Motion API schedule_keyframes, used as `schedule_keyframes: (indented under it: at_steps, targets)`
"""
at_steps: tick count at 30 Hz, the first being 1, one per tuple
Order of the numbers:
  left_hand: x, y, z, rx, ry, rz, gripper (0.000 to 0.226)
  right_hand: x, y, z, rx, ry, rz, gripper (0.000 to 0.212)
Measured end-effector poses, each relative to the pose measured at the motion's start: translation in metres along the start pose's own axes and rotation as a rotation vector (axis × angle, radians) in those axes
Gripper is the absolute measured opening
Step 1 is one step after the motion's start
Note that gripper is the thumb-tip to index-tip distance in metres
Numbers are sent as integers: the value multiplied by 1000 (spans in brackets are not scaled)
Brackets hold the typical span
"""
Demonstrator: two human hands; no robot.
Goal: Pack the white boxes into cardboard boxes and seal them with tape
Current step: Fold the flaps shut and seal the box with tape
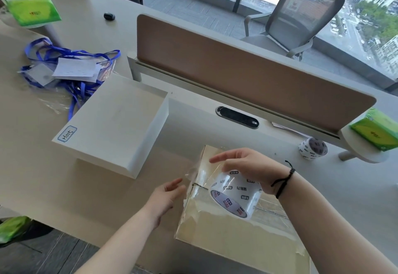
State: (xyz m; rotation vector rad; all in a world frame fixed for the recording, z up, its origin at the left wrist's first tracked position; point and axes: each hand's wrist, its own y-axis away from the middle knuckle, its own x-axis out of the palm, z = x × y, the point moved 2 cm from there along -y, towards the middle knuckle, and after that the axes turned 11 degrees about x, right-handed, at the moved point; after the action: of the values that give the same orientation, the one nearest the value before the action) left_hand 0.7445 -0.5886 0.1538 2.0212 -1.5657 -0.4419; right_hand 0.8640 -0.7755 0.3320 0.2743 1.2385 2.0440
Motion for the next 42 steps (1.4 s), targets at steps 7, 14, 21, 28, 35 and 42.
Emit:
schedule_keyframes:
  at_steps: [7, 14, 21, 28, 35, 42]
  targets:
    - [0, 14, -73, 167, 174, 154, 53, 1, -5, 2, 12, 68, -1, 33]
    - [2, 28, -93, 229, 157, 191, 6, 8, -13, 3, 27, 230, -37, 33]
    - [-2, 27, -81, 193, 122, 94, 8, 6, -20, -3, -58, 631, -166, 46]
    - [-12, 20, -76, 117, 282, 84, 6, -2, -19, -29, -134, 389, -166, 48]
    - [-12, 5, -54, -27, 376, 100, 3, 11, -14, -19, -260, 333, -76, 78]
    - [-3, -2, -34, -129, 450, 143, 2, 19, -20, -2, -271, 327, -47, 66]
